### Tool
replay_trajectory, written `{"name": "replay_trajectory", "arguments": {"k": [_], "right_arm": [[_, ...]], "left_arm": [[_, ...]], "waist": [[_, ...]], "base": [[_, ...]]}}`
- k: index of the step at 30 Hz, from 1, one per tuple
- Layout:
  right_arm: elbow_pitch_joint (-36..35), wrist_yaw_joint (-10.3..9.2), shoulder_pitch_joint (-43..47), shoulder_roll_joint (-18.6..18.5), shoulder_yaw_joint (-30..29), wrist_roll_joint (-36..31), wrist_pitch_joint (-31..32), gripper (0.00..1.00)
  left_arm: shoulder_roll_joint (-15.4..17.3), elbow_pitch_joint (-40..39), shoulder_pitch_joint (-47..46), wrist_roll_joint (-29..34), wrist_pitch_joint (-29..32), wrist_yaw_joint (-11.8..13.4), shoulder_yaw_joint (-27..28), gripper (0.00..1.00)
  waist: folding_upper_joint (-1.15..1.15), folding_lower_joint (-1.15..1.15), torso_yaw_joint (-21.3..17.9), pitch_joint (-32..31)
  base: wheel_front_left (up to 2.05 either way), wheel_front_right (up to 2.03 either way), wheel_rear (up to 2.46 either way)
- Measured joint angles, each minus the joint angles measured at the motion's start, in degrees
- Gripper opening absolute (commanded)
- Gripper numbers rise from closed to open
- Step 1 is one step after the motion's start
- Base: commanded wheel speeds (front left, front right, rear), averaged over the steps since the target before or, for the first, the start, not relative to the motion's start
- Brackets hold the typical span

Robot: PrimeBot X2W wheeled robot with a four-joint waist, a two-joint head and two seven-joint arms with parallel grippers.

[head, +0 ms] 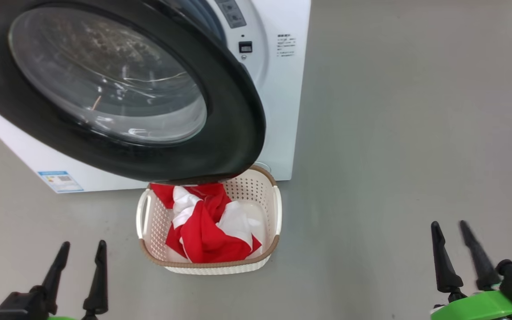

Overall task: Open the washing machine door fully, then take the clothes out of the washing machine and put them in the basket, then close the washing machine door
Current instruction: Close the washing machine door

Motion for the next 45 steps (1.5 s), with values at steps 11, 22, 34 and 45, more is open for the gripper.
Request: {"name": "replay_trajectory", "arguments": {"k": [11, 22, 34, 45], "right_arm": [[2.27, 0.0, -8.28, -0.2, 11.36, 0.42, 0.0, 0.0], [6.73, 0.0, -20.46, -1.01, 17.37, -0.38, 0.0, 0.0], [10.88, 0.0, -32.76, -1.54, 18.16, -2.83, 0.0, 0.0], [10.53, 0.27, -37.17, -2.07, 13.35, -3.81, -0.01, 0.0]], "left_arm": [[-4.3, -0.4, 0.0, -0.01, 0.0, 0.0, -1.96, 1.0], [-6.21, -0.59, -0.37, -0.79, 0.0, 0.0, -5.09, 1.0], [-6.84, -1.12, -5.59, -5.0, 0.0, 0.0, -8.13, 1.0], [-7.02, -1.98, -7.78, -8.14, 0.0, 0.0, -9.75, 1.0]], "waist": [[0.0, 0.0, 5.09, 0.22], [0.0, 0.0, 11.92, 1.63], [0.0, 0.0, 19.04, 7.85], [0.0, 0.0, 22.71, 13.73]], "base": [[0.0, 0.0, 0.0], [0.0, 0.0, 0.0], [0.0, 0.0, 0.0], [0.0, 0.0, 0.0]]}}
